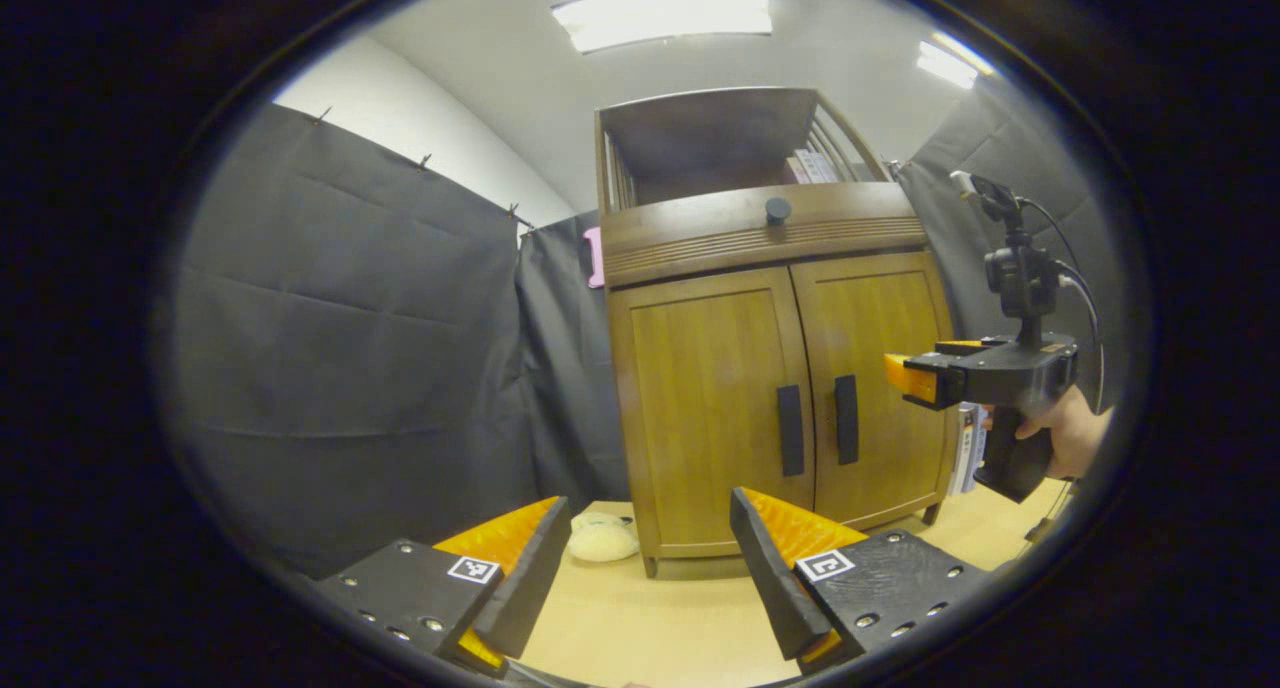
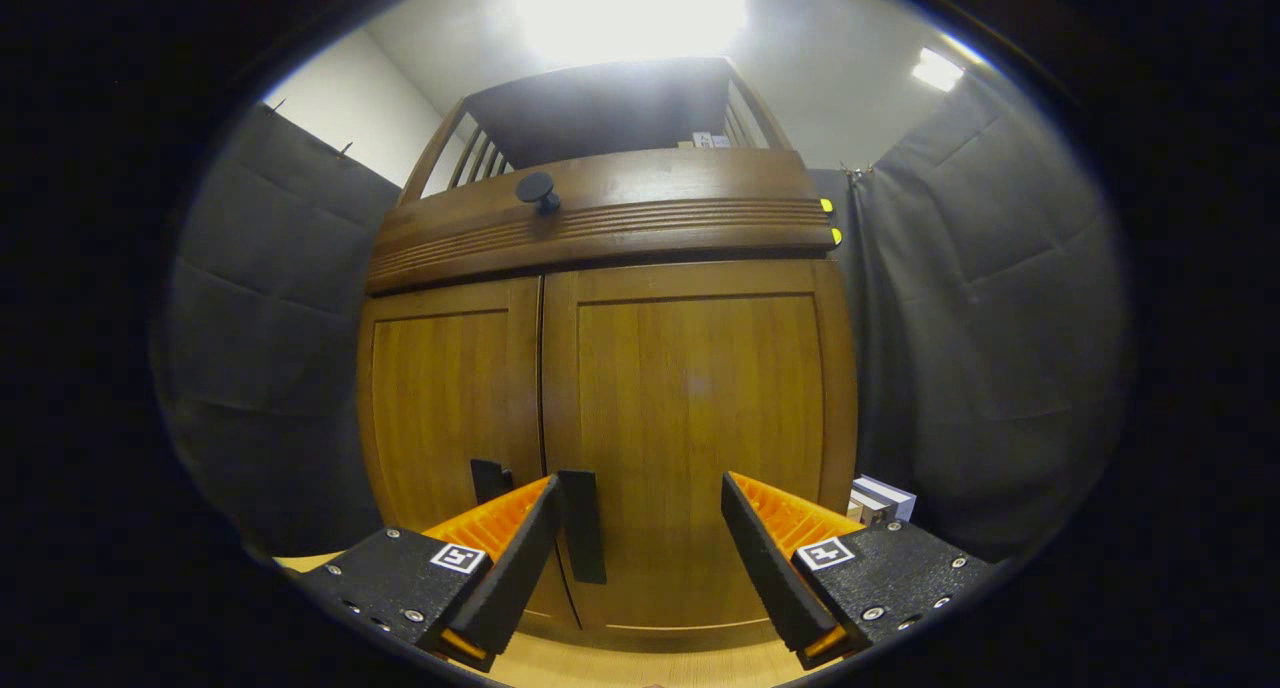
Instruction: Open the right door of the double-door shoe cabinet with the right hand, and open the left door with the left hand.
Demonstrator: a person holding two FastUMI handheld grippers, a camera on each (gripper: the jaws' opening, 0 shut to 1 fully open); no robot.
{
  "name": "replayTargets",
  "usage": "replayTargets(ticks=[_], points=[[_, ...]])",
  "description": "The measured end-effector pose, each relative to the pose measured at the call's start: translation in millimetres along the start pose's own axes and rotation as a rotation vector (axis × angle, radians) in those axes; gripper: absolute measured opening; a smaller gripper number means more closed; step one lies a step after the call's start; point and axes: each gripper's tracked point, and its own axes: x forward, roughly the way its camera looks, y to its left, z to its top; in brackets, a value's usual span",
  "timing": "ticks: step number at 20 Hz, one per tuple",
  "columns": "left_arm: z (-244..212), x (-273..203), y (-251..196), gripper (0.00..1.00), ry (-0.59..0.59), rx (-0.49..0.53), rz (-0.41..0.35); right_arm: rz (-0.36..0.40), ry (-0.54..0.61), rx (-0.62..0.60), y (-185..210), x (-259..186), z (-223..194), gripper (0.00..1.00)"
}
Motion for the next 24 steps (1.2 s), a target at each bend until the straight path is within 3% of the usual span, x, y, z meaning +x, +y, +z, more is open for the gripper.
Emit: replayTargets(ticks=[14,17,21,24], points=[[12.9,-20.0,19.6,0.97,0.038,0.041,0.212,0.049,0.112,0.032,36.0,71.5,-58.6,0.96],[23.9,-28.2,21.9,0.97,0.044,0.046,0.236,0.059,0.154,0.037,52.3,82.3,-68.8,0.88],[33.4,-29.9,21.3,0.98,0.054,0.06,0.245,0.074,0.188,0.057,70.6,87.5,-72.6,0.7],[34.7,-30.4,16.1,0.97,0.049,0.067,0.25,0.035,0.199,0.075,76.6,96.8,-69.4,0.44]])
